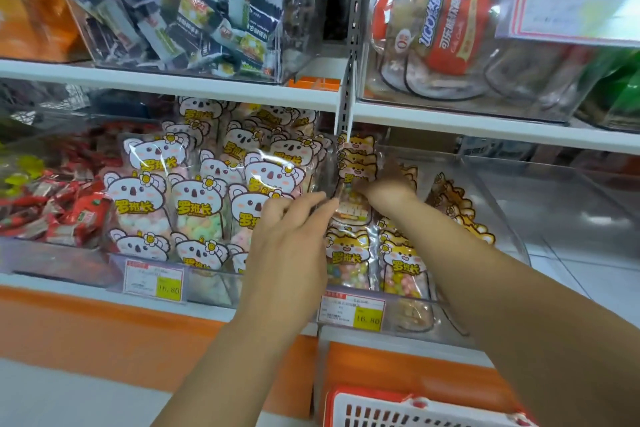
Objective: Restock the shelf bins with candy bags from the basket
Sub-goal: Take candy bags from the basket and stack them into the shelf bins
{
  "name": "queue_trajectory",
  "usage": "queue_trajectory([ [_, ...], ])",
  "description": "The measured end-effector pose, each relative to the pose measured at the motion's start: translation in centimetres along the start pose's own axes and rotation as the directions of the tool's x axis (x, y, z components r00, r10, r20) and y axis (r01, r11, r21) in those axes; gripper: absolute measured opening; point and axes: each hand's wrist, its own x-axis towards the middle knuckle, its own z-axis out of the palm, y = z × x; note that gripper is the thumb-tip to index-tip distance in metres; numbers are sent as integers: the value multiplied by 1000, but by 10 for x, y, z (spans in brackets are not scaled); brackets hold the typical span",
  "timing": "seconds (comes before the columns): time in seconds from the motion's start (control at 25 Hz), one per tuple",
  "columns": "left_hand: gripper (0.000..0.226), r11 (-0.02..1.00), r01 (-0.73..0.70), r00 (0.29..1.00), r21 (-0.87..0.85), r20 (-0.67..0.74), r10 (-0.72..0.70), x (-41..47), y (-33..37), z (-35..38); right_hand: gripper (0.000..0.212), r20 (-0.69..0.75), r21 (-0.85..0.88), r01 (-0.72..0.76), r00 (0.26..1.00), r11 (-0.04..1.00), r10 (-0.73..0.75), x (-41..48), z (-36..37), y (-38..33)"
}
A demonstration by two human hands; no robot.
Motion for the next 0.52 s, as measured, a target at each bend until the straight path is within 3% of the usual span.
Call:
queue_trajectory([
  [0.12, 55, 1000, 11, 1000, -25, -1, -11, -5, 9, -6, 60, -8, -102, 165, 986, 981, -166, -49, -25, 2],
  [0.2, 52, 999, 8, 1000, -32, 10, -8, -12, 15, -10, 52, -16, -38, 232, 972, 972, -233, -85, -43, 8],
  [0.36, 48, 995, -17, 998, -101, 64, 23, -39, 40, -23, 53, 49, 184, 196, 977, 963, -208, -141, -78, 37],
  [0.52, 41, 980, -5, 969, -200, 242, 54, -67, 71, -33, 43, 9, 269, 173, 983, 947, -182, -174, -92, 57],
])
